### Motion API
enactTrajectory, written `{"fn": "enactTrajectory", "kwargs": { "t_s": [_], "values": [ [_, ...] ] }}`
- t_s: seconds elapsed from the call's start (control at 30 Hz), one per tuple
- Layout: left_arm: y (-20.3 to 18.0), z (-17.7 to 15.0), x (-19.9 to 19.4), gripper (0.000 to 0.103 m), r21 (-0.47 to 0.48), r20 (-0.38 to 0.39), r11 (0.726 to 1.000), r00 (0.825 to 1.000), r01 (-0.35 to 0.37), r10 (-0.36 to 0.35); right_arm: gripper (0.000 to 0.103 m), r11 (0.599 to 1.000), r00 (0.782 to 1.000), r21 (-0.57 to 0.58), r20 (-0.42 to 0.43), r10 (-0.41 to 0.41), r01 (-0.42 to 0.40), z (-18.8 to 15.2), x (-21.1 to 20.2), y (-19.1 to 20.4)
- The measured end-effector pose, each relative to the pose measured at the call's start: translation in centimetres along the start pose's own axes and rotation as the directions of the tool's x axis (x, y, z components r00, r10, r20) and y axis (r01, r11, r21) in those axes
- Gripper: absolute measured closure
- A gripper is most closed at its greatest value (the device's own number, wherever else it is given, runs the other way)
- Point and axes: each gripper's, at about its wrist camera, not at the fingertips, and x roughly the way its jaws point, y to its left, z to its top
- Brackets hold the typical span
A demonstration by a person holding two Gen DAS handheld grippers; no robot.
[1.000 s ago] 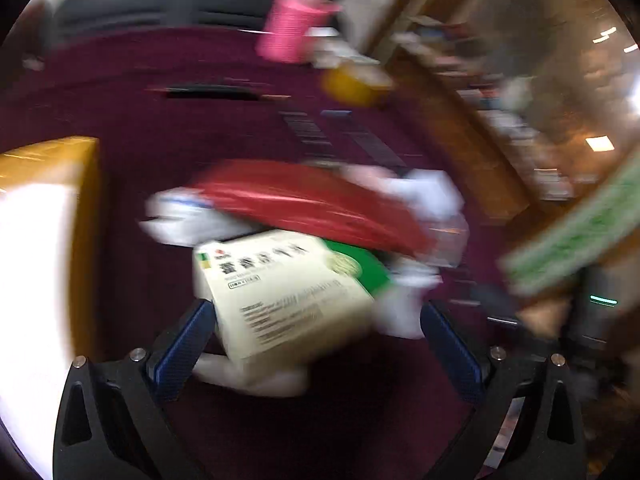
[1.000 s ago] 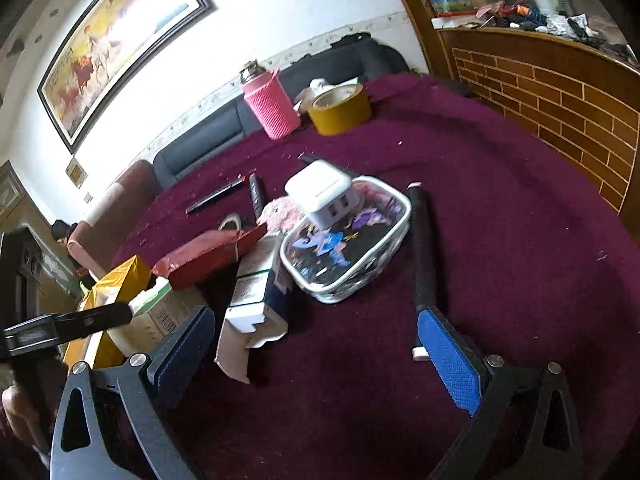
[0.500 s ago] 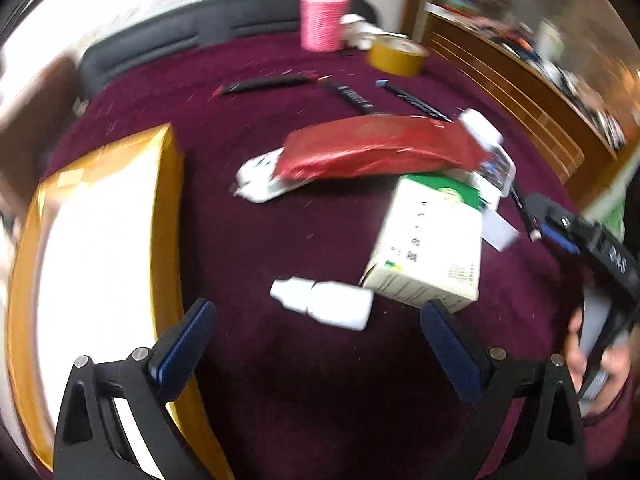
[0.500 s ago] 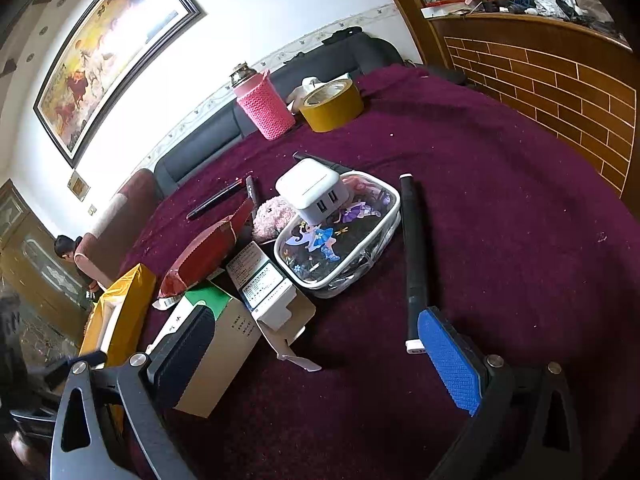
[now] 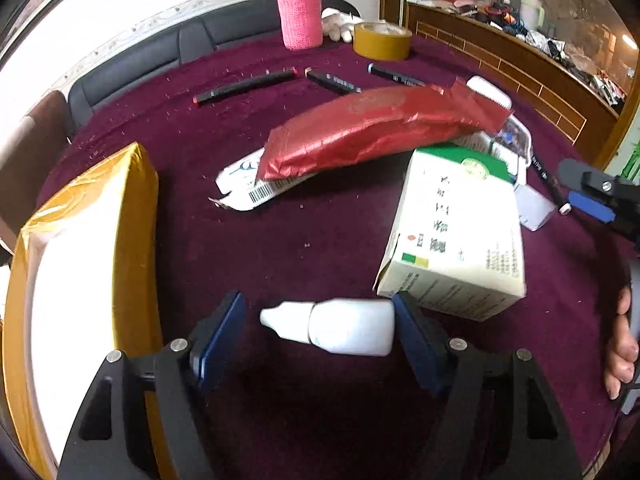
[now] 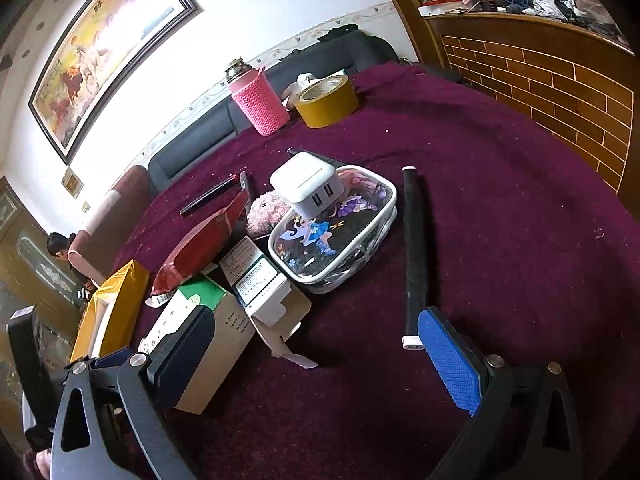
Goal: Organize objects
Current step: 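Grasp the white eye-drop bottle with the left gripper, then carry the bottle to the tray with the left gripper while the right gripper grasps the white charger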
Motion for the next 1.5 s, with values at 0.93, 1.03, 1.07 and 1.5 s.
{"fn": "enactTrajectory", "kwargs": {
  "t_s": [0.93,1.03,1.07,1.5],
  "values": [
    [2.8,-4.8,-10.5,0.037,-0.14,0.236,0.982,0.967,0.129,-0.094,0.0,0.964,0.987,-0.213,0.027,-0.156,0.159,1.9,-3.4,2.3],
    [3.4,-5.4,-10.8,0.037,-0.166,0.246,0.976,0.964,0.144,-0.101,0.0,0.908,0.964,-0.324,0.061,-0.26,0.266,3.4,-2.8,4.4],
    [3.6,-5.7,-10.9,0.037,-0.169,0.248,0.975,0.964,0.143,-0.099,0.0,0.89,0.955,-0.348,0.07,-0.287,0.293,4.1,-2.2,4.9],
    [5.8,-6.7,-10.9,0.037,-0.22,0.233,0.967,0.97,0.126,-0.073,0.025,0.874,0.953,-0.419,-0.058,-0.297,0.247,9.2,6.6,5.0]
  ]
}}
